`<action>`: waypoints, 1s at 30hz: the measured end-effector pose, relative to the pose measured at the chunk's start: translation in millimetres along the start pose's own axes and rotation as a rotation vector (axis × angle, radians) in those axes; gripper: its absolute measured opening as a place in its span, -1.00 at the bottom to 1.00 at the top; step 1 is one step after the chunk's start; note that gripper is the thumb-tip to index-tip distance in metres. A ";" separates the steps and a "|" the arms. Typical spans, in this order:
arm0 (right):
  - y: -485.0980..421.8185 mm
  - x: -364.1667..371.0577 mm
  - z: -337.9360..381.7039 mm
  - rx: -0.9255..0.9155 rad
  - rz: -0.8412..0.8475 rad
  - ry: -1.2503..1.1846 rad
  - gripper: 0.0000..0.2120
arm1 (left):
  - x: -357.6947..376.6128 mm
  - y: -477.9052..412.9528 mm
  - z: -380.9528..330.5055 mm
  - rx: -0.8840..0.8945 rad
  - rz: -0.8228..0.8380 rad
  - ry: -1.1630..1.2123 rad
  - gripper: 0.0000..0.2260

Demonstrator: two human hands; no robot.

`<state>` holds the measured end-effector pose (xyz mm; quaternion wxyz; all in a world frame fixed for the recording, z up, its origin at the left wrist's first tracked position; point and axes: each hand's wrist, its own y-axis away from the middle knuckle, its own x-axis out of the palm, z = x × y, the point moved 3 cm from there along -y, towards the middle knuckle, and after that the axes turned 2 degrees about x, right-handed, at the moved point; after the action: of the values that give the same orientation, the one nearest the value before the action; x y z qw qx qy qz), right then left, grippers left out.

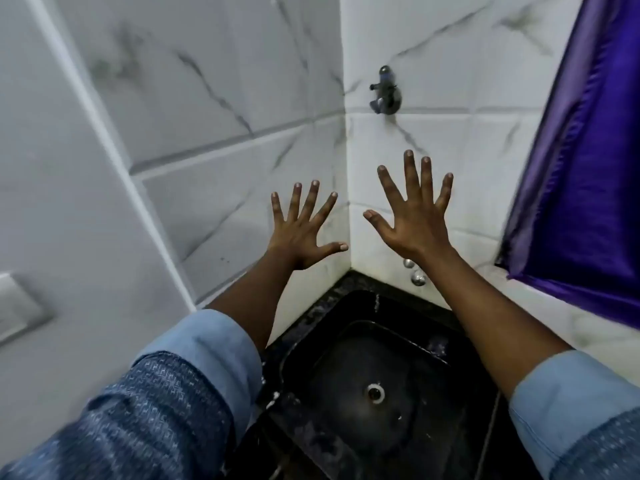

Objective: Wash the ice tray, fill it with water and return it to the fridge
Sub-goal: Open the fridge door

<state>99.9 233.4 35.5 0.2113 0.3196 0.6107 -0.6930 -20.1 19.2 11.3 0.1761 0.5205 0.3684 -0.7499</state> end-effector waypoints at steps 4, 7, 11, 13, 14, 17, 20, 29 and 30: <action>21.7 11.6 35.6 -0.089 0.066 -0.049 -0.21 | 1.8 50.3 16.6 -0.079 0.047 -0.088 -0.02; 36.4 23.7 68.8 -0.161 0.098 -0.105 -0.20 | -0.5 92.6 31.4 -0.118 0.060 -0.092 -0.01; 52.2 28.8 122.6 -0.263 0.124 -0.190 -0.19 | -5.8 150.0 52.5 -0.158 0.098 -0.095 -0.01; 59.9 26.2 154.0 -0.319 0.124 -0.233 -0.18 | -9.7 181.1 64.4 -0.178 0.111 -0.122 -0.02; 62.8 23.5 168.6 -0.344 0.123 -0.248 -0.18 | -11.2 195.5 70.1 -0.191 0.114 -0.133 -0.02; 77.5 17.0 214.8 -0.416 0.112 -0.310 -0.18 | -15.3 249.3 88.1 -0.262 0.111 -0.142 -0.01; 100.6 13.3 258.2 -0.495 0.124 -0.366 -0.17 | -15.8 308.2 105.0 -0.349 0.115 -0.148 0.00; 169.1 13.1 373.4 -0.671 0.220 -0.496 -0.17 | -33.5 454.5 136.4 -0.571 0.190 -0.208 0.01; 176.3 12.6 384.9 -0.694 0.225 -0.508 -0.17 | -36.5 469.5 137.1 -0.597 0.199 -0.218 0.01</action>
<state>140.3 -172.2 -79.5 0.5237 0.1136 0.6973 -0.4761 209.2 -398.9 -103.2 0.4316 0.3959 0.4981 -0.6394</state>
